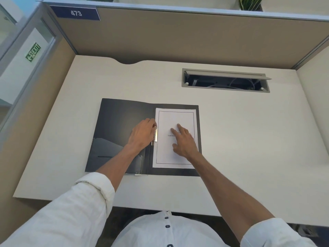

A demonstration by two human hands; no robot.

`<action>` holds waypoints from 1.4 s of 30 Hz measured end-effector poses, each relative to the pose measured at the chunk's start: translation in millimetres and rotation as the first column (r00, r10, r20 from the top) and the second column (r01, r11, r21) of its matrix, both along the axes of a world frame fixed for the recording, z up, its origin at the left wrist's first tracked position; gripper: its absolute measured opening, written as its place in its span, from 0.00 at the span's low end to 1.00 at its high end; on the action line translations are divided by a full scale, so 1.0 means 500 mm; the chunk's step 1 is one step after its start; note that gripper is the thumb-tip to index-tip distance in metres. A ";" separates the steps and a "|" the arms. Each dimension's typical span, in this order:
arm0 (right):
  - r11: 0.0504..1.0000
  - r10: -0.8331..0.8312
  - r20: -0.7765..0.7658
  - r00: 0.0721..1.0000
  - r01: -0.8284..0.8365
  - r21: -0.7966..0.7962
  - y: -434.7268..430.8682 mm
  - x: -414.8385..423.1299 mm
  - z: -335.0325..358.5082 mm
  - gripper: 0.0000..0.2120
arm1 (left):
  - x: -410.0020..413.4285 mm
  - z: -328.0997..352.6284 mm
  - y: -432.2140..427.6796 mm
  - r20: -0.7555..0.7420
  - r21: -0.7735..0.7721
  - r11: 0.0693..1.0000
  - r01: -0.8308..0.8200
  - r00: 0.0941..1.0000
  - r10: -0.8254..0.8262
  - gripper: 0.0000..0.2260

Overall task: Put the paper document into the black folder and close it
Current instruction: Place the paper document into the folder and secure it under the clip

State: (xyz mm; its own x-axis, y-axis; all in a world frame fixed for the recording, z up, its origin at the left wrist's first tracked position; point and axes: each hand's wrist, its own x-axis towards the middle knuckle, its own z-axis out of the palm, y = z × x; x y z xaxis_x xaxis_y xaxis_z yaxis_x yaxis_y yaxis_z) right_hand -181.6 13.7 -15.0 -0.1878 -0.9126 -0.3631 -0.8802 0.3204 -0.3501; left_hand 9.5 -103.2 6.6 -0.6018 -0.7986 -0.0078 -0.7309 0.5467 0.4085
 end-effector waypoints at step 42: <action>0.999 0.008 0.021 1.000 -0.007 -0.048 0.011 -0.008 -0.031 0.38 | 0.060 -0.105 0.047 0.315 0.295 0.942 -0.158 0.947 0.061 0.33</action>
State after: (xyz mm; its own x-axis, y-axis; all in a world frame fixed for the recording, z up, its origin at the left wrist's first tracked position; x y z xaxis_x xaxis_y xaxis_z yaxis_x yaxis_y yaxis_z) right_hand -185.8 19.4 -30.5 -0.1732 -0.9304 -0.3231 -0.8748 0.2960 -0.3836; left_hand 39.6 -79.7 -45.7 -0.4414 -0.7867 -0.4315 -0.8927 0.3365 0.2997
